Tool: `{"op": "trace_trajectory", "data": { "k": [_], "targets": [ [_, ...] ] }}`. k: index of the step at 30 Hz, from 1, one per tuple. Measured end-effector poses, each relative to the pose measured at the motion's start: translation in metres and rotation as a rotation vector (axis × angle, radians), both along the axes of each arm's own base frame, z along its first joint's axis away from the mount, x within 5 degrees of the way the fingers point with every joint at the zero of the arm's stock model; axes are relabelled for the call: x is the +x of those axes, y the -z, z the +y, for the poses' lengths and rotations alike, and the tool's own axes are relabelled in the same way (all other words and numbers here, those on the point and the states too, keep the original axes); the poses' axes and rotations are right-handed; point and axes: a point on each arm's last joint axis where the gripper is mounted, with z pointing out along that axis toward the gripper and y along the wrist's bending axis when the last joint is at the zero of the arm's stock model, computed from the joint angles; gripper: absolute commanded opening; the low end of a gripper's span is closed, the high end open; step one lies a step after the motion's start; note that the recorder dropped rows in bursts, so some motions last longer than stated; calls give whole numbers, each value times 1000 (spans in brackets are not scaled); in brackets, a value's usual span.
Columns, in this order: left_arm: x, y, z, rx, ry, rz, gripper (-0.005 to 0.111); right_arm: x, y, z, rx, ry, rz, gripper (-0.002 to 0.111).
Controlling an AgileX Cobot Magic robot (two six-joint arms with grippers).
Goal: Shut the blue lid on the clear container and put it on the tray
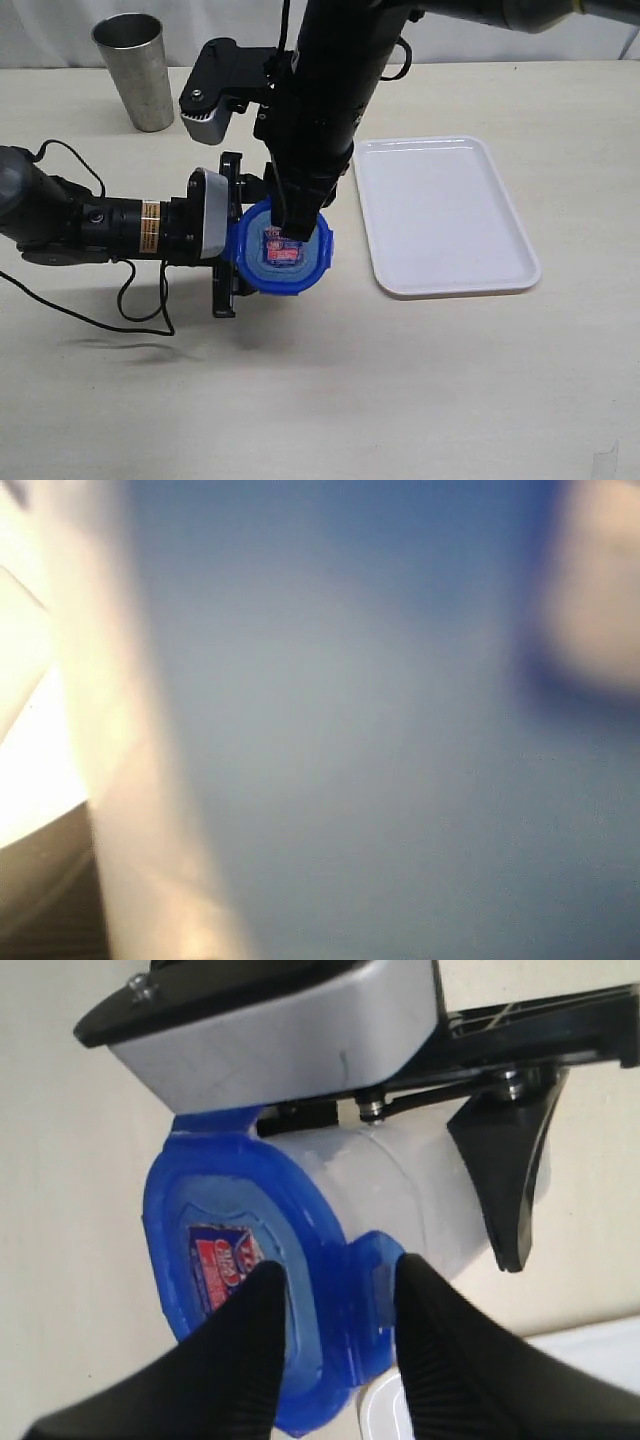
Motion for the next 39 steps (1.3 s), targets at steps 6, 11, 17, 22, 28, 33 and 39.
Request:
{"op": "trace_trajectory", "data": {
  "k": [6, 11, 17, 22, 28, 33, 39],
  "targets": [
    [4, -1, 0, -41, -89, 123, 0, 9, -17, -2, 1, 108, -116, 32],
    [8, -4, 1, -93, -160, 239, 0, 16, -29, -7, 7, 214, -234, 32],
    [8, -5, 0, -124, -181, 320, 0, 18, -46, -16, 57, 421, -296, 32],
    [9, -5, 0, -130, -191, 336, 0, 9, -58, -18, 121, 487, -253, 28],
    [10, -5, 1, -136, -201, 340, 0, -6, -37, -15, 124, 471, -90, 5],
    [10, -5, 1, -136, -205, 345, 0, -8, -20, -19, 84, 462, -86, 5],
    [10, -5, 1, -132, -213, 346, 0, -4, -16, -26, 45, 517, -150, 5]
  ]
}}
